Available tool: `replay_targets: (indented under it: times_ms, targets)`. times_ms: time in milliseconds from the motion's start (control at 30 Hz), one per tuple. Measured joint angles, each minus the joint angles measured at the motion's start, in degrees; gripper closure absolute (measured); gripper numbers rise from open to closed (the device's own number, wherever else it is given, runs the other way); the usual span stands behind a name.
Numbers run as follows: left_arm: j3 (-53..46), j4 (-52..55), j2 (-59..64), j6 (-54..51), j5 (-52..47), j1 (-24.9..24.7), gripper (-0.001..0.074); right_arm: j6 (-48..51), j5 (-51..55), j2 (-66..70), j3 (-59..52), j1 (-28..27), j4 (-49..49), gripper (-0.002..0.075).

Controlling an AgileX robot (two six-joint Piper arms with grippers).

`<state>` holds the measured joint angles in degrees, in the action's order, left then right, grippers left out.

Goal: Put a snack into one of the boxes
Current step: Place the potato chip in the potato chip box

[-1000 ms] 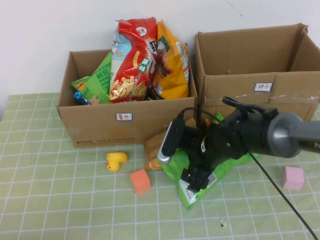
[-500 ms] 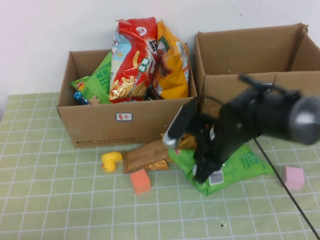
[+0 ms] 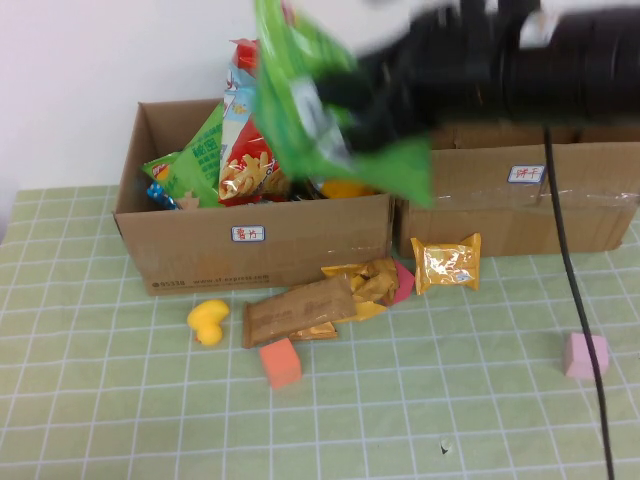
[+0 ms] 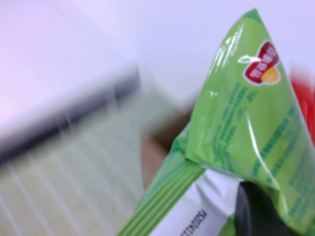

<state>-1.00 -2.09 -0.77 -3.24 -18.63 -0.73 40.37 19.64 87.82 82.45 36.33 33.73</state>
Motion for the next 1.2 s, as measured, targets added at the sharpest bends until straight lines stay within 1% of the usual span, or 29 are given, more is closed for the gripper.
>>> replay_targets:
  times_ms: [167, 300, 400, 500, 600, 767, 900, 967, 1200]
  targets:
    - [0.0, 0.0, 0.0, 0.0, 0.0, 0.0, 0.0737, 17.4, -1.2, 5.0, 8.9, 0.0, 24.2, 0.0592]
    - [0.0, 0.0, 0.0, 0.0, 0.0, 0.0, 0.0737, 29.7, 2.1, 12.5, 18.4, 0.0, 40.3, 0.0613]
    - [0.0, 0.0, 0.0, 0.0, 0.0, 0.0, 0.0737, 34.8, 5.3, 19.8, 25.5, 0.0, 49.7, 0.0613]
    - [0.0, 0.0, 0.0, 0.0, 0.0, 0.0, 0.0737, 37.1, 6.6, 26.6, 32.4, 0.0, 57.2, 0.0613]
    - [0.0, 0.0, 0.0, 0.1, 0.0, 0.0, 0.0737, 37.8, 6.6, 32.9, 37.6, 0.0, 61.5, 0.0613]
    - [0.0, 0.0, 0.0, 0.1, 0.0, 0.0, 0.0737, 38.2, 2.7, 41.9, 42.9, 0.0, 63.1, 0.0613]
    - [0.0, 0.0, 0.0, 0.1, 0.0, 0.0, 0.0737, 38.3, -4.7, 46.9, 43.3, 0.0, 63.7, 0.0615]
    - [0.0, 0.0, 0.0, 0.1, 0.0, 0.0, 0.0737, 38.3, -6.9, 49.0, 43.3, -0.1, 64.1, 0.0616]
    - [0.0, 0.0, 0.0, 0.1, 0.0, 0.0, 0.0737, 34.0, -7.1, 51.7, 44.3, -1.0, 65.1, 0.0625]
